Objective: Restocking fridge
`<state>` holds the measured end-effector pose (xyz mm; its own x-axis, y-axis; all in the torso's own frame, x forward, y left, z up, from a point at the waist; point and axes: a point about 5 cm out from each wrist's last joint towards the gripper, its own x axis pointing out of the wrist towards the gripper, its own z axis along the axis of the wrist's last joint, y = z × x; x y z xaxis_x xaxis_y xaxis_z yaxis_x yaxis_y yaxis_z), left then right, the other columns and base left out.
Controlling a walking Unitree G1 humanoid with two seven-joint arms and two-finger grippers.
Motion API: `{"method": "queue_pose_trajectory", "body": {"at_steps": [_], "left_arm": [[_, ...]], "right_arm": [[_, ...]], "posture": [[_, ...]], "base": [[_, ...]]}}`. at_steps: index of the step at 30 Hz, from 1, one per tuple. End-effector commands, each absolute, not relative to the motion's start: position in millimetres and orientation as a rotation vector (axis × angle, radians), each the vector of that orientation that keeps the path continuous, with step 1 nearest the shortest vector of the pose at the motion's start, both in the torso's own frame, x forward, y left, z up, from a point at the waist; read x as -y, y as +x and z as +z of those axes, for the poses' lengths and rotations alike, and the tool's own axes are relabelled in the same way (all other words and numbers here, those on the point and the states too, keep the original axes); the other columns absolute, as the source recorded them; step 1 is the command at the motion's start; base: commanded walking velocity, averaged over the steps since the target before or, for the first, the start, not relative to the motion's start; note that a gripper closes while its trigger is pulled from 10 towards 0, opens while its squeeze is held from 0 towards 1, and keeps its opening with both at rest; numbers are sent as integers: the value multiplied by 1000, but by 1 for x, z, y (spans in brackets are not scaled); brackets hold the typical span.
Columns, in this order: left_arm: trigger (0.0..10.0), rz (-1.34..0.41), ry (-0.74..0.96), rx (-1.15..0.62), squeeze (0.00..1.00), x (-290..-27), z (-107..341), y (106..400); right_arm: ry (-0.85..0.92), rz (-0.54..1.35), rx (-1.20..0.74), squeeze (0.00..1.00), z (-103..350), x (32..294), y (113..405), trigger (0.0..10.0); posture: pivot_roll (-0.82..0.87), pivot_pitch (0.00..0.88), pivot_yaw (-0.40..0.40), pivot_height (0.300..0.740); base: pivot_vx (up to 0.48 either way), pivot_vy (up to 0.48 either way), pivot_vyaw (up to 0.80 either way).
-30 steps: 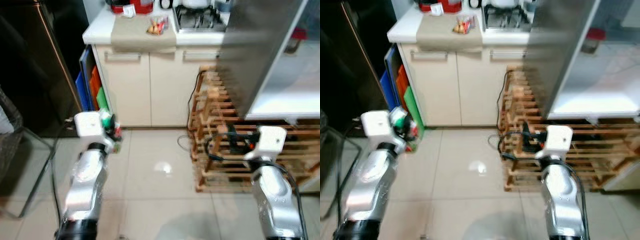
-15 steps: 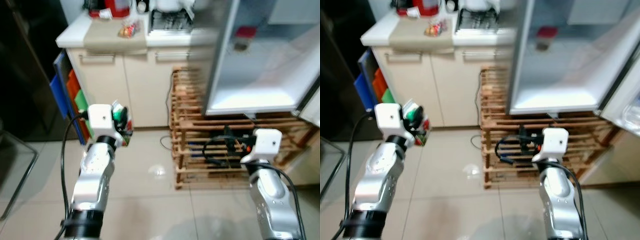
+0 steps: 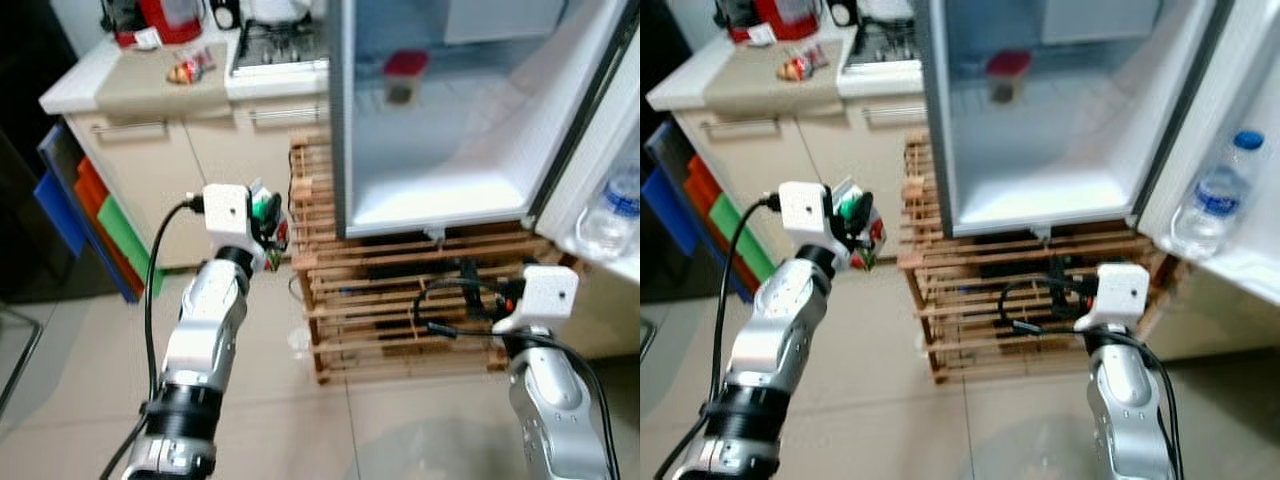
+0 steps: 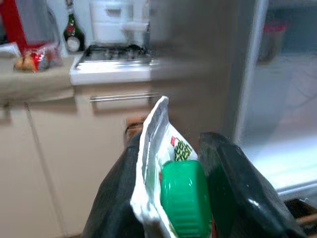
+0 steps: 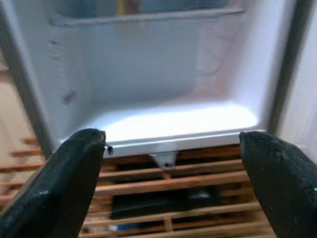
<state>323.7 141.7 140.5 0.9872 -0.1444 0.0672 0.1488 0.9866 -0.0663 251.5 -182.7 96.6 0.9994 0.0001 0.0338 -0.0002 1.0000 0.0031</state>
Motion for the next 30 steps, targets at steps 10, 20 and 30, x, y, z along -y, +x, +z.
{"method": "queue_pose_trajectory", "body": {"at_steps": [10, 20, 30], "left_arm": [[10000, -160, -78, 85, 0, -134, 146, 328], [10000, -177, -60, 96, 0, -130, 150, 334], [10000, -260, -60, 94, 0, -111, 153, 345]], "right_arm": [[-18, -9, 49, 0, 101, 189, 251, 10000], [-8, 68, 37, 0, 99, 180, 246, 10000], [-33, 137, -9, 0, 93, 183, 226, 10000]], "posture": [[-172, 0, 102, 740], [-176, 0, 104, 740], [-214, 0, 116, 740]], "base": [[273, -392, 0], [69, -66, 0], [0, 0, 0]]}}
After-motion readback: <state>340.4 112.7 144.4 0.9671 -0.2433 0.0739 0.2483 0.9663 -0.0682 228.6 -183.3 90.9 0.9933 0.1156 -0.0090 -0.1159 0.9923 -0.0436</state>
